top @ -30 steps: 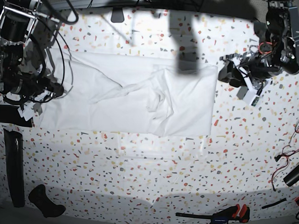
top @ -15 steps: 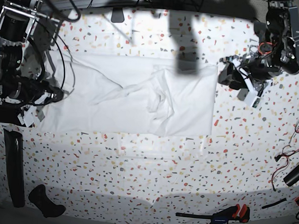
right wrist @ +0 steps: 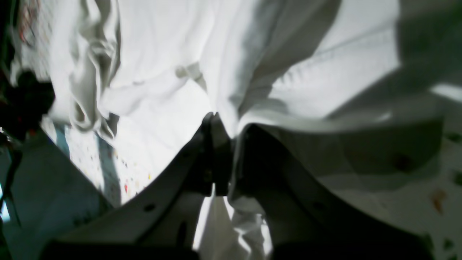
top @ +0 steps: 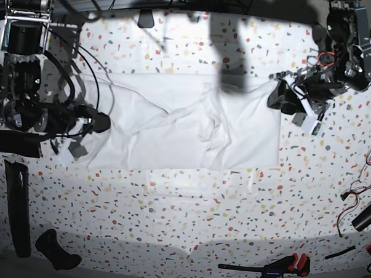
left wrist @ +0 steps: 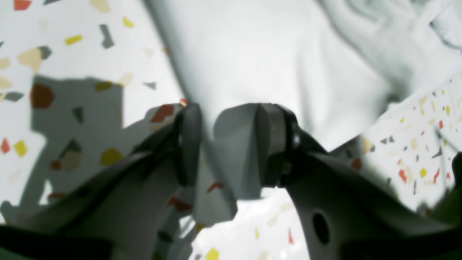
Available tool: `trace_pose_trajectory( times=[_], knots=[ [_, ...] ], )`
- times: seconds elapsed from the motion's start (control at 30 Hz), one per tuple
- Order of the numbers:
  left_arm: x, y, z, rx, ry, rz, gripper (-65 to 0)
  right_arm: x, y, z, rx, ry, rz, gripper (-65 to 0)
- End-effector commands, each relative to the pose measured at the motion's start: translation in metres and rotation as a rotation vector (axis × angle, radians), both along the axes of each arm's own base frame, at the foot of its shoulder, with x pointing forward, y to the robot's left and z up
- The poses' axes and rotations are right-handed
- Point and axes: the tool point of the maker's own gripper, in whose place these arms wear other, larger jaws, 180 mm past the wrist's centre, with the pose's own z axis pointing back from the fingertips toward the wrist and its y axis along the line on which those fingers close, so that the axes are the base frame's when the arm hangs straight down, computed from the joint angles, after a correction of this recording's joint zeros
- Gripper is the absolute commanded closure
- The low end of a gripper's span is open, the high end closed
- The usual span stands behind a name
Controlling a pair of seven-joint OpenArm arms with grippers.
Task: Fold the T-shirt properly
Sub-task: 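Move the right gripper to the shirt's other end and grasp it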
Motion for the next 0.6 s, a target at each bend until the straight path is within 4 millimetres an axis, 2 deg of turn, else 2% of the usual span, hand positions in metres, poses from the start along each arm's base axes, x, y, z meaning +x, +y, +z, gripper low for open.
trace_pose_trajectory(
  times=[0.0,0.2,0.4,0.57],
  knots=[
    [0.010,0.000,0.015,-0.017,-0.062,0.000,-25.1,0.017,0.001,0.022,0.009,-0.070,0.011,0.0],
    [0.009,0.008,0.006,0.060,-0.046,-0.002,-25.1,0.043,0.025,0.053,0.037,-0.165,0.051,0.0],
    [0.011,0.007,0.009,0.045,-0.061,0.003,-25.1,0.065,0.060,0.083,0.063,-0.267,0.091,0.0],
    [0.011,0.001,0.011,0.016,-0.066,0.005,-25.1,0.080,0.096,0.105,0.132,-0.320,0.122,0.0]
  ],
)
